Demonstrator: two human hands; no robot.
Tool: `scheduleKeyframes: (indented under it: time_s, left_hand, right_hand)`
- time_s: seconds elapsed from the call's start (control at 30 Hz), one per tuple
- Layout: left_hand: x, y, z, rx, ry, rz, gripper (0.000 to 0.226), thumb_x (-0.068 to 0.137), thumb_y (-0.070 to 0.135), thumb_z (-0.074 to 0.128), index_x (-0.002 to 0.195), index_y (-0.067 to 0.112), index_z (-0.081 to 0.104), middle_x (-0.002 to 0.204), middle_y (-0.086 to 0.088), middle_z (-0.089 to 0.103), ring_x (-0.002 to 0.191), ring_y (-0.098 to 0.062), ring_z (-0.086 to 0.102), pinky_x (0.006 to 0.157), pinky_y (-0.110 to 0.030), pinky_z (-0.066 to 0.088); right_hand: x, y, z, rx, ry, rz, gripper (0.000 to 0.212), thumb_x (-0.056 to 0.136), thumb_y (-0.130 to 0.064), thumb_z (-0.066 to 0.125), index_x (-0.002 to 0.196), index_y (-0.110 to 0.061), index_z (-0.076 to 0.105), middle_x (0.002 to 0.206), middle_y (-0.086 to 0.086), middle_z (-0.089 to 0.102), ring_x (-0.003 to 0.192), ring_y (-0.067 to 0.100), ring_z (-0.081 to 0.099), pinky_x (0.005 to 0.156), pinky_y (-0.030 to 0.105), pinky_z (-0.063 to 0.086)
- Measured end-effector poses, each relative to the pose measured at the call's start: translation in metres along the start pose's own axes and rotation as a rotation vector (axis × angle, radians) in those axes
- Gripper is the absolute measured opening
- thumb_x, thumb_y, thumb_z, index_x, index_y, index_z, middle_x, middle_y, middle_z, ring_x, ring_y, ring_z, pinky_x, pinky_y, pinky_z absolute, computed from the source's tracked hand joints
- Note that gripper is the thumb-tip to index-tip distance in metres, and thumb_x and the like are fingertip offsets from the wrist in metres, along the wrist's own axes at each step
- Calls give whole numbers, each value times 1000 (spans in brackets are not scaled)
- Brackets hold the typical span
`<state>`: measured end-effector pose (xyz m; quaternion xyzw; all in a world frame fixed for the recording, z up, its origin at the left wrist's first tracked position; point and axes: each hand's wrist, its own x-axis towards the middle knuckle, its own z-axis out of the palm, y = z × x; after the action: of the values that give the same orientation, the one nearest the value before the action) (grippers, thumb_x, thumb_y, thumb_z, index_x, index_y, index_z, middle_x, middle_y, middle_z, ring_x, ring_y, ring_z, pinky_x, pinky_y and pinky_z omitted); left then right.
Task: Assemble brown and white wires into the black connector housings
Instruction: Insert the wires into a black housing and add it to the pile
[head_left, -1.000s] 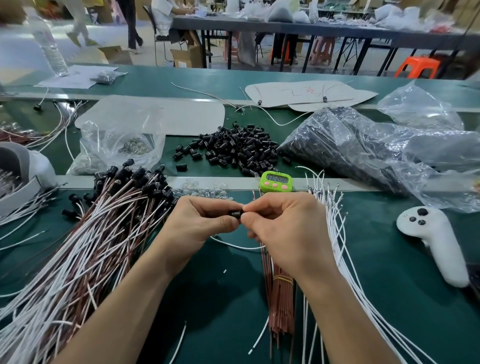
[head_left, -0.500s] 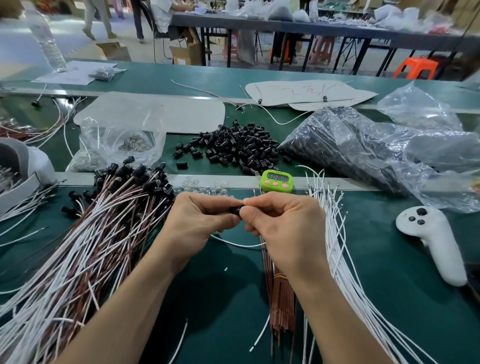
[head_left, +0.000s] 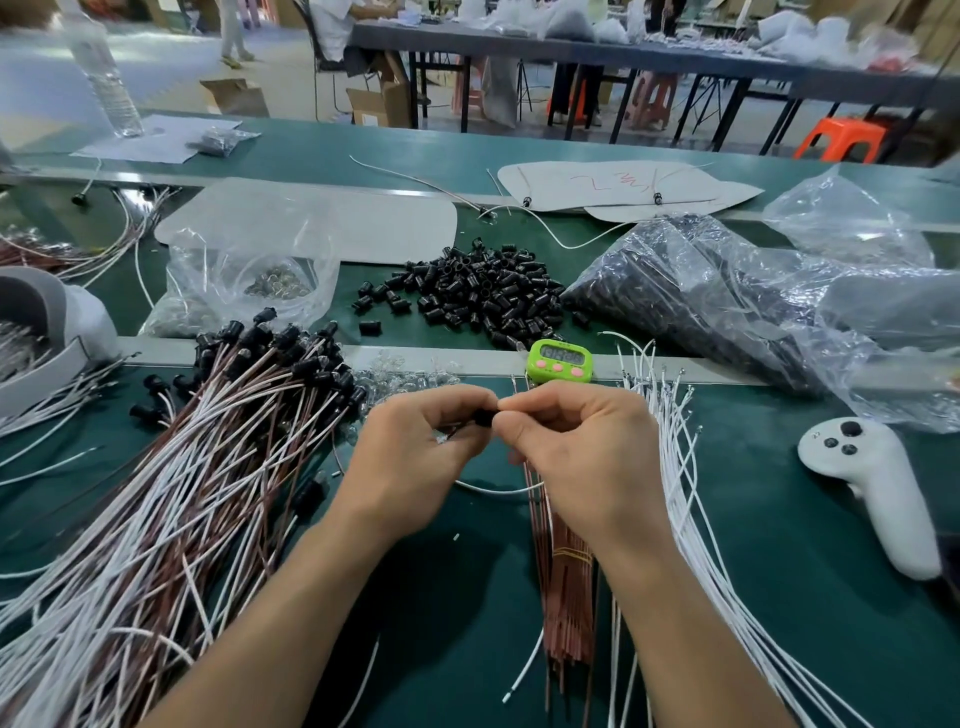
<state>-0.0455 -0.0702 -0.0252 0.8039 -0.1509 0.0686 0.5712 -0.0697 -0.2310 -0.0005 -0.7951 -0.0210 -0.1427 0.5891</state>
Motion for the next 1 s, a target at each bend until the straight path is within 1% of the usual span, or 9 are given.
scheduleKeyframes:
  time_s: [0.13,0.27,0.4,0.47,0.57,0.7,0.77,0.83,1.0]
  left_hand:
    - [4,0,-1,-285,-41,-81,42,88,-15,64,88,25,75,88,2,78,86,-10,70,81,-20,53]
    - [5,0,0,-404,-64,-106,38,89,-21,59,91,15,69,85,1,76,83,-10,69,78,-18,53]
    - [5,1,-1,-425,-69,-96,33,88,-24,56,93,8,65,81,4,74,75,-4,67,72,-14,49]
    - [5,-1,-2,-418,-68,-101,34,88,-23,57,93,10,67,80,4,74,77,-9,65,74,-20,50]
    - [6,-1,-3,-418,-69,-106,31,87,-20,61,92,9,70,84,-7,74,82,-23,63,80,-36,49]
    - [5,2,-3,-391,-71,-101,22,79,-3,67,89,17,74,87,-9,77,83,-21,67,80,-31,55]
    - [4,2,-3,-359,-57,-86,23,78,-2,69,91,16,76,90,-11,78,85,-21,71,84,-34,58]
    - [4,1,-4,-321,-46,-70,29,80,-10,71,92,16,78,90,-10,79,87,-19,73,85,-34,58]
    - [3,8,-4,-311,-1,-84,49,76,-21,73,85,26,83,82,-2,80,77,-11,75,76,-21,58]
  right_hand:
    - [4,-1,-5,277,34,46,24,87,6,76,81,-17,81,66,8,75,62,24,76,59,25,59]
    - [-1,-4,-2,147,55,-56,20,87,0,77,89,-19,80,70,-1,77,62,18,75,60,28,61]
    - [-5,-8,-2,30,61,-172,14,85,-8,79,86,-22,81,71,-8,76,65,16,75,65,35,64]
    - [-6,-9,-2,-3,55,-215,10,82,-13,79,86,-21,81,72,-12,76,67,12,75,66,31,63]
    - [-8,-9,-1,-64,53,-262,12,82,-11,83,87,-21,83,75,-15,76,68,5,74,67,19,59]
    - [-9,-6,0,-223,97,-339,14,81,-8,85,88,-21,83,78,-16,77,70,-4,71,67,10,54]
    - [-8,-6,-1,-259,109,-355,15,81,-8,85,88,-21,83,79,-15,77,71,-4,71,67,12,55]
    - [-8,-6,-1,-261,107,-341,15,81,-8,85,88,-22,83,78,-14,77,70,-3,71,66,14,56]
    - [-4,-5,-3,-132,36,-153,18,83,-5,82,83,-23,82,69,-13,75,63,6,73,64,32,63]
